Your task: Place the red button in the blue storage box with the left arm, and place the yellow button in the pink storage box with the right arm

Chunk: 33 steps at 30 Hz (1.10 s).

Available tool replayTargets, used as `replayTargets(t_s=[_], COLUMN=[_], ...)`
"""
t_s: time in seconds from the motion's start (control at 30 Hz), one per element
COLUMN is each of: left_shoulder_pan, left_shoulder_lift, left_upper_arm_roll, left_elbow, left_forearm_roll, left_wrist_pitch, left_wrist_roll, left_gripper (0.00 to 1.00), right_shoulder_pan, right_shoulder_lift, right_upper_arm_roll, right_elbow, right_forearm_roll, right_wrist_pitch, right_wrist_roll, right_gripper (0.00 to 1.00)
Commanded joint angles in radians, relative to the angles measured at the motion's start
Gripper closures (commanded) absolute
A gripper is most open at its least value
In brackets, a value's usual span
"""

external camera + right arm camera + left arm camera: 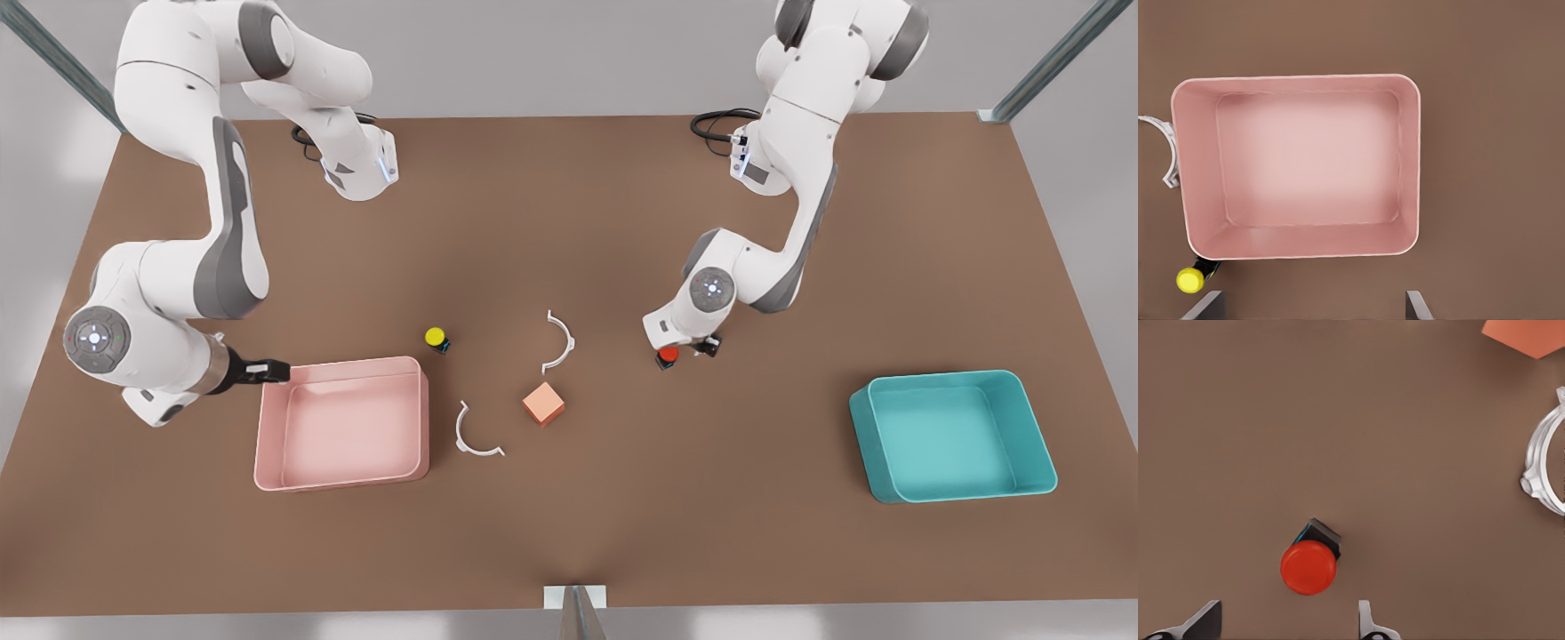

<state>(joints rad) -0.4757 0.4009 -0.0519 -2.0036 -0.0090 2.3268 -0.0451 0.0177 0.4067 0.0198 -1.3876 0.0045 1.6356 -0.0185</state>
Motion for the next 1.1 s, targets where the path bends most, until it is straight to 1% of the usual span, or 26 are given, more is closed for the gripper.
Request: replayTargets(t_s=[0.0,0.07,0.1,0.13,0.2,0.23,0.27,0.3,0.33,0.37,0.4,0.43,0.47,0.5,0.53,0.57,0.6,0.7,0.73,0.83,0.87,0.93,1.07], left_shoulder_pan=[-0.004,-0.017,-0.015,-0.011,-0.007,-0.007,-0.007,-0.007,-0.009,-0.009,-0.007,-0.007,-0.007,-0.007,-0.007,-0.007,-0.007,-0.004,-0.004,-0.004,0.015,0.15,0.382], left_shoulder_lift=[0.018,0.036,0.042,0.064,0.081,0.085,0.087,0.087,0.087,0.087,0.087,0.087,0.087,0.087,0.087,0.085,0.084,0.05,0.024,-0.114,-0.149,-0.183,-0.18], left_upper_arm_roll=[0.0,0.0,0.0,0.001,0.004,0.006,0.004,0.004,0.004,0.004,0.004,0.004,0.004,0.006,0.006,0.006,0.004,0.007,0.009,0.084,0.115,0.115,0.115], left_elbow=[0.0,-0.003,-0.009,-0.009,-0.011,-0.011,-0.03,-0.038,-0.04,-0.038,-0.038,-0.038,-0.037,-0.035,-0.035,-0.035,-0.035,-0.035,-0.035,-0.026,-0.026,-0.024,0.006], left_forearm_roll=[0.0,-0.002,-0.003,-0.002,-0.002,-0.002,-0.002,-0.002,-0.002,-0.002,-0.002,-0.002,-0.002,-0.002,-0.002,-0.002,-0.002,-0.002,-0.002,0.0,0.0,-0.002,-0.02], left_wrist_pitch=[0.207,0.207,0.207,0.207,0.207,0.207,0.207,0.207,0.207,0.207,0.207,0.207,0.207,0.207,0.207,0.206,0.204,0.18,0.145,-0.035,-0.073,-0.107,-0.13], left_wrist_roll=[-0.021,-0.024,-0.028,-0.025,-0.025,-0.025,-0.027,-0.027,-0.027,-0.027,-0.027,-0.027,-0.025,-0.025,-0.025,-0.025,-0.025,-0.025,-0.024,0.056,0.119,0.364,0.792], left_gripper=[0.0,0.0,0.0,0.0,0.0,0.0,0.0,0.0,0.05,0.22,0.27,0.27,0.27,0.29,0.34,0.41,0.44,0.45,0.45,0.45,0.45,0.45,0.45], right_shoulder_pan=[-0.015,0.016,0.027,0.04,0.083,0.09,0.088,0.09,0.09,0.09,0.09,0.088,0.088,0.09,0.088,0.08,0.085,0.085,0.09,0.094,0.094,0.096,0.093], right_shoulder_lift=[0.043,0.095,0.093,0.093,0.116,0.109,0.089,0.069,0.047,0.018,-0.005,-0.037,-0.043,-0.061,-0.085,-0.103,-0.118,-0.118,-0.117,-0.106,-0.108,-0.106,-0.109], right_upper_arm_roll=[0.0,0.008,0.023,0.023,0.031,0.064,0.15,0.189,0.216,0.226,0.227,0.243,0.256,0.275,0.282,0.282,0.287,0.315,0.33,0.362,0.362,0.367,0.394], right_elbow=[0.001,0.001,0.005,0.004,-0.002,-0.007,-0.007,-0.008,-0.034,-0.109,-0.18,-0.27,-0.295,-0.303,-0.333,-0.36,-0.387,-0.455,-0.464,-0.465,-0.482,-0.496,-0.557], right_forearm_roll=[0.126,0.071,0.062,0.042,0.023,0.019,-0.063,-0.069,-0.07,-0.07,-0.084,-0.106,-0.104,-0.104,-0.106,-0.106,-0.106,-0.104,-0.103,-0.103,-0.103,-0.103,-0.097], right_wrist_pitch=[0.056,0.006,0.006,0.032,0.046,0.053,0.061,0.082,0.104,0.187,0.259,0.34,0.343,0.329,0.322,0.325,0.339,0.331,0.329,0.339,0.34,0.342,0.342], right_wrist_roll=[0.008,0.182,0.225,0.238,0.117,0.112,0.121,0.127,0.129,0.137,0.138,0.14,0.159,0.259,0.305,0.342,0.425,0.667,0.739,0.831,0.881,0.985,1.239], right_gripper=[0.0,0.0,0.0,0.0,0.0,0.0,0.0,0.0,0.0,0.0,0.0,0.0,0.0,0.0,0.0,0.0,0.0,0.0,0.0,0.0,0.0,0.0,0.0])
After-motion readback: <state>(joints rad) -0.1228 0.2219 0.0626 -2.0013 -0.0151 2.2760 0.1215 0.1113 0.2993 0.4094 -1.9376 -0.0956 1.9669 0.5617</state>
